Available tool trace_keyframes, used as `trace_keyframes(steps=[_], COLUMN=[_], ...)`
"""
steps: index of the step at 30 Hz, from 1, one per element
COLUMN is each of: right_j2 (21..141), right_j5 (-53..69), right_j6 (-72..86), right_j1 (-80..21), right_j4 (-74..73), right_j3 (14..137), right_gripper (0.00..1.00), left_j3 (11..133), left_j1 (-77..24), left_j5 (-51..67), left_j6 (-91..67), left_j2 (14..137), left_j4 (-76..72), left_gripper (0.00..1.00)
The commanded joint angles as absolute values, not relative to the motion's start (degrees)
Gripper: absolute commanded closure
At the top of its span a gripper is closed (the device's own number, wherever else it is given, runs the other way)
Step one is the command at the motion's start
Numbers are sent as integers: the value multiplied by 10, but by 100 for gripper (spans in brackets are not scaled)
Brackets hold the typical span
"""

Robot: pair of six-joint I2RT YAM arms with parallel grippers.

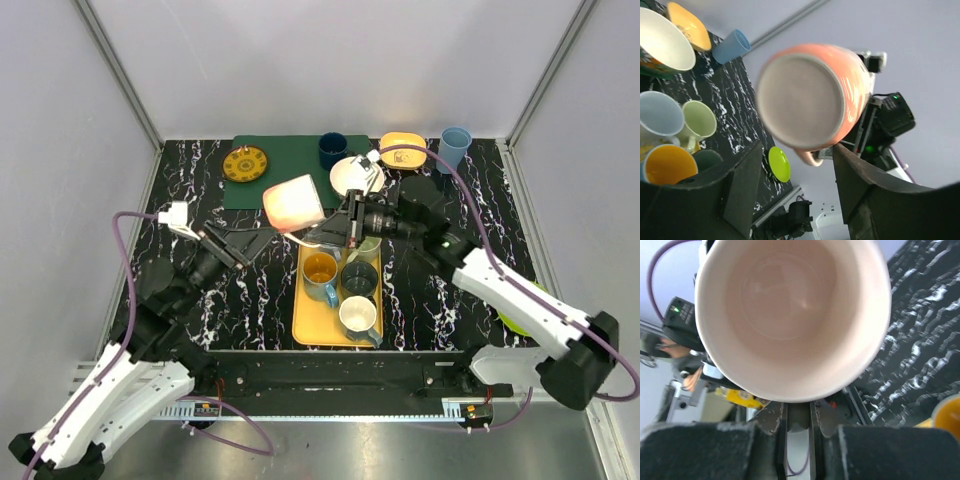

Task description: Turn the mug right side up

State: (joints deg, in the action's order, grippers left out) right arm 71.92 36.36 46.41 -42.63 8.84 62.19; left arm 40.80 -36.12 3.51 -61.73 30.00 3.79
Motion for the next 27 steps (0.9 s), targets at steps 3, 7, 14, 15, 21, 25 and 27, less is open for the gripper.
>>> trace_keyframes(steps=[3,7,14,15,21,25,27], right_j2=[634,637,710,715,769,806,822], right_j5=[290,198,-130,-149,-248,-286,-286], right_j6=[266,197,172,177,244,283,297], right_j1=[-430,-486,-711,-727,-791,-811,-815], right_j4=[-168,-330,-446,-450,-456,-454,-440], right_j3=[745,784,798,786,747,729,719], right_gripper=[100,100,100,100,100,100,100], left_j3=[418,404,411,417,411,410,406], left_j1=[-360,-360,-360,-360,-360,-360,-360], left_j5=[-90,-159,-220,-228,-284,-303,-301], left_j6=[-548,-534,-539,-542,-564,-567,-565], left_j2=[227,191,192,192,163,154,154], left_j4=[156,225,303,327,368,381,384], left_gripper=[36,35,35,35,35,35,35])
